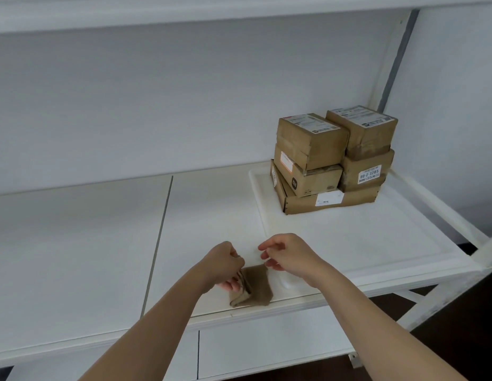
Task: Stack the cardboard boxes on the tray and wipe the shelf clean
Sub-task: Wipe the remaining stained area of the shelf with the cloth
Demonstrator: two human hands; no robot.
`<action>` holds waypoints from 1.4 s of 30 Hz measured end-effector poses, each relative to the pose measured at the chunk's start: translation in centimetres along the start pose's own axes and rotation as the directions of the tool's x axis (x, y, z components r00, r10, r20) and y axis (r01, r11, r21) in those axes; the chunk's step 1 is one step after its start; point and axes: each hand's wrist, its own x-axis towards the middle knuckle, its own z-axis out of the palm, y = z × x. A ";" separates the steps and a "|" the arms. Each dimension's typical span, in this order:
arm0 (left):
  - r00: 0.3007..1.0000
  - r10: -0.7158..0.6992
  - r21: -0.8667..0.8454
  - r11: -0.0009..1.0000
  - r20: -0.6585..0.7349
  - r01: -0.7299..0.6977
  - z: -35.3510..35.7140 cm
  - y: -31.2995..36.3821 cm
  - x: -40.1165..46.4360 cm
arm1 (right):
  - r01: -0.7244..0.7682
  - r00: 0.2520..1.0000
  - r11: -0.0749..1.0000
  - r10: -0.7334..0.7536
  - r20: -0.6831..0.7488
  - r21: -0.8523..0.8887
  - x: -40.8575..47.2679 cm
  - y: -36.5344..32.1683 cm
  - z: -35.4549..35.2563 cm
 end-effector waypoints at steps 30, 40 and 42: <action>0.993 0.051 -0.582 0.813 0.104 0.019 0.1 3.9 0.3 | -0.146 0.979 0.922 0.082 0.187 0.359 -0.5 1.0 -3.2; 0.997 0.019 -0.651 0.758 0.072 0.032 5.0 7.6 2.7 | -0.045 0.982 0.917 0.114 -0.152 0.397 0.0 4.1 -6.7; 0.998 0.009 -0.639 0.768 0.068 0.037 5.9 7.8 3.2 | -0.008 0.975 0.990 0.039 -0.217 0.138 0.3 4.9 -6.9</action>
